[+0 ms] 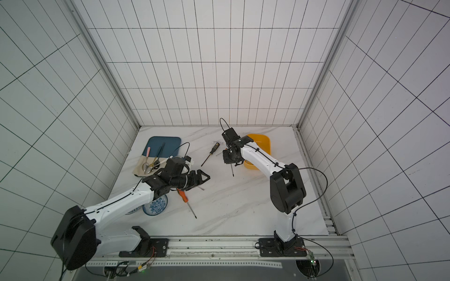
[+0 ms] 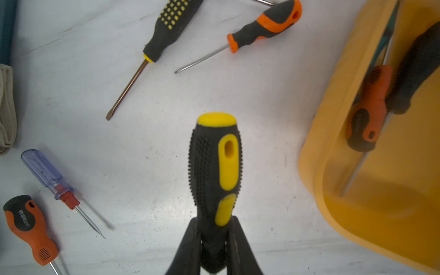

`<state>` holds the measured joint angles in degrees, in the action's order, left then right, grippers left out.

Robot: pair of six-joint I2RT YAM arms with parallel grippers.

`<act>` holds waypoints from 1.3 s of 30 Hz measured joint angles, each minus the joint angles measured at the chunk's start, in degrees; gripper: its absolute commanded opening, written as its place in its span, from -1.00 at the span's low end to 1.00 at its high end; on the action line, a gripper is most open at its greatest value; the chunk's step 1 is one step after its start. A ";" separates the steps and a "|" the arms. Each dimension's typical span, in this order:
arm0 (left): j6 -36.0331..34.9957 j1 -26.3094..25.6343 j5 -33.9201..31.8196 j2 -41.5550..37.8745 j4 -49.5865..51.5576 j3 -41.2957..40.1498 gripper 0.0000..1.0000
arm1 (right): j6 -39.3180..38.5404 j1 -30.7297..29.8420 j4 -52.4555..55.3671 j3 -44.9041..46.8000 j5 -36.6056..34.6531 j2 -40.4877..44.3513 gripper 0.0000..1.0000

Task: Put the screwdriver on the desktop into the storage box
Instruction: Place the screwdriver in the storage box.

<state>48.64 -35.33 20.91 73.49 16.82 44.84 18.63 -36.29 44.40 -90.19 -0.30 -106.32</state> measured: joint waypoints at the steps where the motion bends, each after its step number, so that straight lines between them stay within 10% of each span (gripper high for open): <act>1: -0.07 -0.48 0.00 0.66 -0.07 0.46 0.66 | -0.04 0.83 0.02 0.11 -0.04 0.24 -0.75; 20: -1.29 -2.08 -1.79 1.81 2.54 2.05 0.66 | -2.01 20.20 0.61 -7.96 -0.11 -4.02 -0.75; 39: -1.36 -1.73 -3.30 0.39 4.55 0.83 0.66 | -2.91 24.48 1.14 -12.79 0.24 -14.82 -0.74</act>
<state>47.29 -37.06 17.61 73.89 21.37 45.67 15.73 -11.81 45.54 -102.98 -0.05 -121.14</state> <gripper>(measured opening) 0.831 0.187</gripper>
